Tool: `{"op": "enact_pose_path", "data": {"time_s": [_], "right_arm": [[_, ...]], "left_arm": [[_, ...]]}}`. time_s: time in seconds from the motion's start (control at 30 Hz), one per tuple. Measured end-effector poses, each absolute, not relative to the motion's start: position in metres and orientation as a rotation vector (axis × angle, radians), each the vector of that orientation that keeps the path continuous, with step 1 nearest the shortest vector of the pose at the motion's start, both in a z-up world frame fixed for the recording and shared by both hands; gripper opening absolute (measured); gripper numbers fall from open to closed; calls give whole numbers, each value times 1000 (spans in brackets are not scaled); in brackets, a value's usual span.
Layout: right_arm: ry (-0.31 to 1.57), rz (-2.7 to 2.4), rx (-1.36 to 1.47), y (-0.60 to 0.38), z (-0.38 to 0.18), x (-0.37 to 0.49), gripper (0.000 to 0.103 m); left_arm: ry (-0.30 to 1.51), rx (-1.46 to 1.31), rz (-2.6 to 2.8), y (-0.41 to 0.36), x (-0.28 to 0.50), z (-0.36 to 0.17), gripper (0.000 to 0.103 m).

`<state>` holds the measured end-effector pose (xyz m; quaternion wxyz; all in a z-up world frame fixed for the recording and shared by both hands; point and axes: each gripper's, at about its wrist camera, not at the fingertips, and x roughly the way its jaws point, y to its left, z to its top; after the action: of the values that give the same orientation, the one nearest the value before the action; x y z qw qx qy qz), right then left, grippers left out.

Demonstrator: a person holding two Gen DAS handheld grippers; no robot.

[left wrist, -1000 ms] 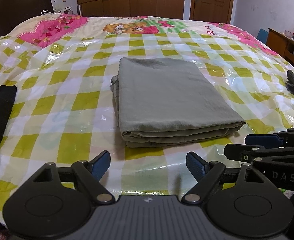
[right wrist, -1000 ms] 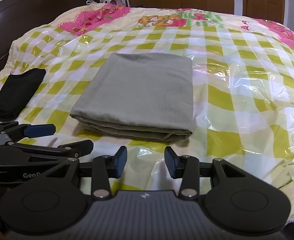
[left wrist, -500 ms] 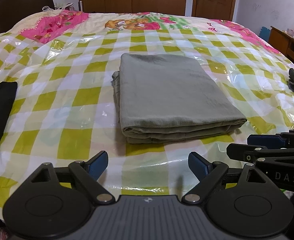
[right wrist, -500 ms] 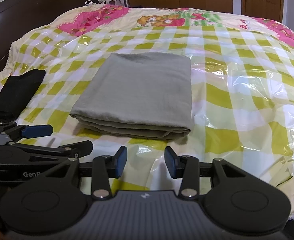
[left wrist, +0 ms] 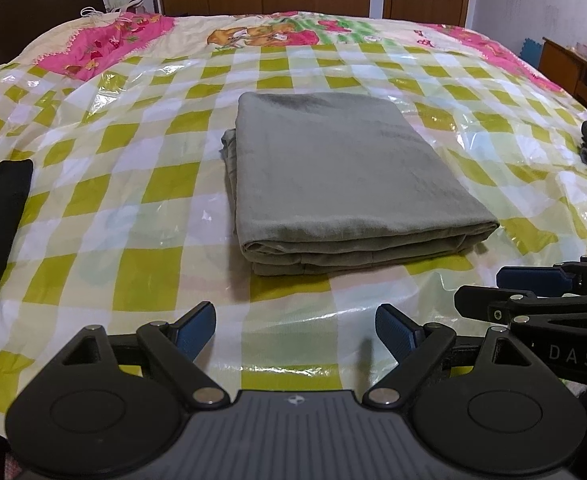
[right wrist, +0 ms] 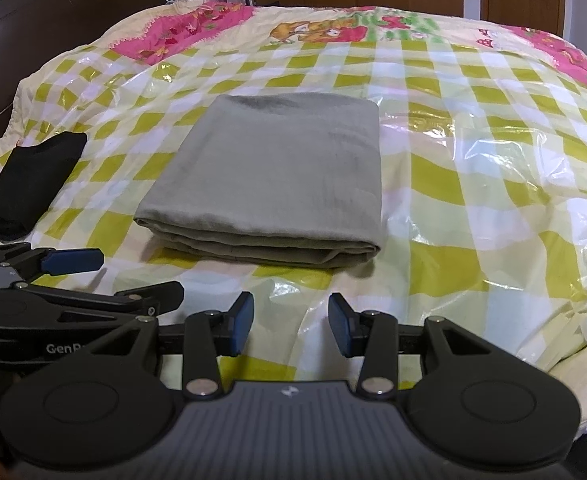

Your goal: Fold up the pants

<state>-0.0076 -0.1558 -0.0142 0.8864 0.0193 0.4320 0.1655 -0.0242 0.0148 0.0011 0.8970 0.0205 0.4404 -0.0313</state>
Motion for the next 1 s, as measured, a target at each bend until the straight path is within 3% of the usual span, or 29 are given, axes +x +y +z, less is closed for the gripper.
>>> {"op": "enact_pose_path", "data": {"time_s": [1.0], "right_arm": [[930,341,49,-156,-21,-4,42]], "left_arm": [[945,49,-62,15,-19,-4,97]]}}
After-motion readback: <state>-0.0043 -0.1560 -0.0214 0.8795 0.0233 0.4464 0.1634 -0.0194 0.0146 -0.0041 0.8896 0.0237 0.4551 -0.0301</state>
